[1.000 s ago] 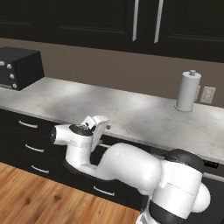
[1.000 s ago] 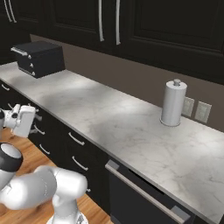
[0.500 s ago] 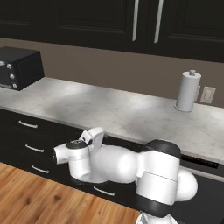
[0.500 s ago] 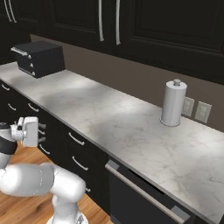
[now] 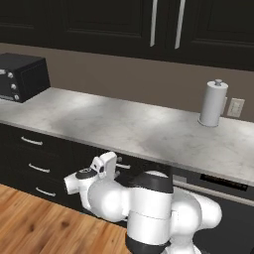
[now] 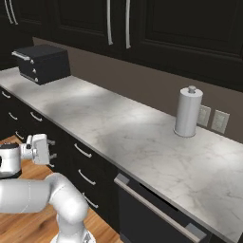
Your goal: Take a straw from the drawer in front and place it inside the glass cup on the dining counter.
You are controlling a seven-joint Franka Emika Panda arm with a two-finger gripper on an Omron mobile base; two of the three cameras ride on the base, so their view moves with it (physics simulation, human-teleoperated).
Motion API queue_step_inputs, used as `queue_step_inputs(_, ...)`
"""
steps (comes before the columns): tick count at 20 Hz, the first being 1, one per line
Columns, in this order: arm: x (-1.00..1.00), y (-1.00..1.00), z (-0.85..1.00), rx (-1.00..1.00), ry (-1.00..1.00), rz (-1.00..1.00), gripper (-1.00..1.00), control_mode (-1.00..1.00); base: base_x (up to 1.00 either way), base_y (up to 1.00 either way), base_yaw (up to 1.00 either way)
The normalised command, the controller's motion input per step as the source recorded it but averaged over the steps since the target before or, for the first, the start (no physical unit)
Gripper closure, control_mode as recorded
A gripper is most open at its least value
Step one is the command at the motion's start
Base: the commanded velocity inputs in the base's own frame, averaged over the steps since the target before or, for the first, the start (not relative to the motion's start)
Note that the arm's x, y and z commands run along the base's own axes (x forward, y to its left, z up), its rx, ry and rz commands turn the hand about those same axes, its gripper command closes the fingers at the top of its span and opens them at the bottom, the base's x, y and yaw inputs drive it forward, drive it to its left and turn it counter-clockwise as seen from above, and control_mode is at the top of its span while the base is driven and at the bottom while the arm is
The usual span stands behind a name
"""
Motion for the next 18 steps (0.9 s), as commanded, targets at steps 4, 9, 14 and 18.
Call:
queue_step_inputs(4,0.29,0.0,-0.42,-0.02,-0.01,-0.03,-1.0,-1.0,0.0,0.0,0.0)
queue_step_inputs(9,0.32,0.0,-0.34,0.0,0.0,0.0,-1.0,-1.0,0.0,0.0,0.0)
queue_step_inputs(14,0.55,0.0,-0.29,0.0,-0.02,0.0,-1.0,-1.0,0.0,0.0,0.0)
queue_step_inputs(18,0.4,0.0,-0.31,0.0,-0.03,0.0,-1.0,-1.0,0.0,0.0,0.0)
